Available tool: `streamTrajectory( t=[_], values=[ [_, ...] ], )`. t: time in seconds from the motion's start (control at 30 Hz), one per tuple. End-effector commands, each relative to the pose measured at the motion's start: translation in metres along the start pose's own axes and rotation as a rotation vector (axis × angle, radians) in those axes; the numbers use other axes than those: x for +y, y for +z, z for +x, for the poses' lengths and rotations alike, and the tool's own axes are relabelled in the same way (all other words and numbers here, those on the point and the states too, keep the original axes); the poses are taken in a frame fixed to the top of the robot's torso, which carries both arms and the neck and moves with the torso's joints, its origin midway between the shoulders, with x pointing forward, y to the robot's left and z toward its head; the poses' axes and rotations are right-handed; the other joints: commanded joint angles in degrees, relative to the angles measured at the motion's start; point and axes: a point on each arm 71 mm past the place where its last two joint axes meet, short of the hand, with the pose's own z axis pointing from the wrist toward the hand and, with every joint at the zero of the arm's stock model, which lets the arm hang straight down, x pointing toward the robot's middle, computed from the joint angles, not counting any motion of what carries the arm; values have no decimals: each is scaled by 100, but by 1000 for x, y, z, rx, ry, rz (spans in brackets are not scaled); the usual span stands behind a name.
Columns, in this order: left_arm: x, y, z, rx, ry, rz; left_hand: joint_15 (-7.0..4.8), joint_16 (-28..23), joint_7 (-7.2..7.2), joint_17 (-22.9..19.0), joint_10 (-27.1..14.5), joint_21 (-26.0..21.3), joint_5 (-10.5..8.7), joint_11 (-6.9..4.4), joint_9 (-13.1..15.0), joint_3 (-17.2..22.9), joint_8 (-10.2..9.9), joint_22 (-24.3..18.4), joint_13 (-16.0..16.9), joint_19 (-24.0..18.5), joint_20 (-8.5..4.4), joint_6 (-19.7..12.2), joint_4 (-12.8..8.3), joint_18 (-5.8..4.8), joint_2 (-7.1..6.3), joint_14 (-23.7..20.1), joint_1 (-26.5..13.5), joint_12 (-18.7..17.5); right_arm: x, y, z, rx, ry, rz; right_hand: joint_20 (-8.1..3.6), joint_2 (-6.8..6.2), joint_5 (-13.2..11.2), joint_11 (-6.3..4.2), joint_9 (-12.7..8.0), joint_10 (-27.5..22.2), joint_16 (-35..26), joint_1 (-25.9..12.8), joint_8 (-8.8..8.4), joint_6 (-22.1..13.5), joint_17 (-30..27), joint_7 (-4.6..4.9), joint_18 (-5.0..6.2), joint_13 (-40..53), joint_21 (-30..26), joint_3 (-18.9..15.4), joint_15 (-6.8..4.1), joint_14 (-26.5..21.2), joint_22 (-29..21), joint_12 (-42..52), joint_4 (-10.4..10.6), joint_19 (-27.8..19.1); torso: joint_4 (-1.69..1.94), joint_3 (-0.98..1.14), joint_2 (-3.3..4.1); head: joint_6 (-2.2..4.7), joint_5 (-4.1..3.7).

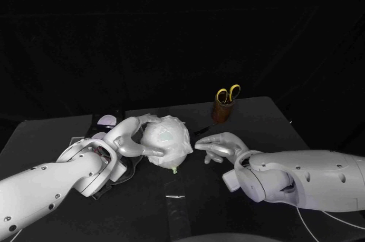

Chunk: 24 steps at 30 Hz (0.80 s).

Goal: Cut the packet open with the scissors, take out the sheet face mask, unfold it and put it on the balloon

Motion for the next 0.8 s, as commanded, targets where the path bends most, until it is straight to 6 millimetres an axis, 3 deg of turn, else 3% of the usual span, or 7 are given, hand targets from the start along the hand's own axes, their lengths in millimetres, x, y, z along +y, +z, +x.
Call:
streamTrajectory(
  t=[0.03,0.2,0.27,0.57,0.73,0.8],
  values=[
    [-10,-3,-6,-28,-116,73,34,-24,399,-7,28,-28,39,13,9,62,36,-7,6,-24,-21,49,3,46,-5,1,38,-13,12,6,-1,64,11,-139,64,-80,-36,-4,-12,-419,-808,39,-26,32,-982,64,29,-741,-332,31,36,-762,-205,-1014,79,-214,7,-2,-8,66,36],
    [-17,-7,-22,-75,-214,84,39,-33,410,-15,39,-35,39,27,5,65,26,-12,7,-37,-19,39,3,47,-1,-7,43,-18,18,18,-11,43,30,-188,264,-232,-28,116,-55,-706,-1861,115,-45,-78,-1750,162,38,-1904,-1093,137,180,-1436,-745,-1938,258,-508,10,-10,-11,138,68],
    [-18,-8,-27,-87,-243,82,39,-33,410,-15,39,-35,39,27,5,65,26,-12,7,-37,-19,39,3,47,-1,-7,43,-18,19,20,-14,38,38,-197,292,-251,-13,146,-60,-773,-1988,157,-37,-93,-1825,143,45,-2073,-1194,166,205,-1498,-825,-2054,275,-521,9,-13,-9,162,81],
    [-15,-14,-36,-60,-320,50,96,-53,393,-29,-27,-44,38,2,-26,2,-45,-21,-5,-52,-15,-55,4,53,-5,-20,53,-74,27,28,-22,25,42,-242,496,-479,-16,267,-181,-596,-3154,381,9,-120,-2616,248,71,-3862,-2105,380,388,-1769,-1614,-2880,622,-513,-4,-15,-11,266,136],
    [-8,-19,-44,-75,-345,25,119,-52,384,-25,-37,-47,37,-7,-33,-6,-64,-23,-7,-54,-7,-79,4,50,-4,-12,47,-93,34,31,-25,26,22,-274,573,-589,-2,329,-288,-501,-3791,449,-76,-124,-3035,297,77,-4592,-2450,470,477,-1814,-1942,-3256,766,-493,-1,-4,-3,333,247],
    [-4,-21,-48,-93,-377,12,153,-3,391,25,30,-47,39,-3,-28,40,-57,-24,2,-53,4,-64,4,42,7,62,42,-80,37,33,-26,31,11,-289,599,-611,3,356,-321,-471,-4060,473,-112,-119,-3188,302,76,-4833,-2562,498,498,-1758,-2057,-3388,819,-475,-7,0,-5,358,343]
  ],
)
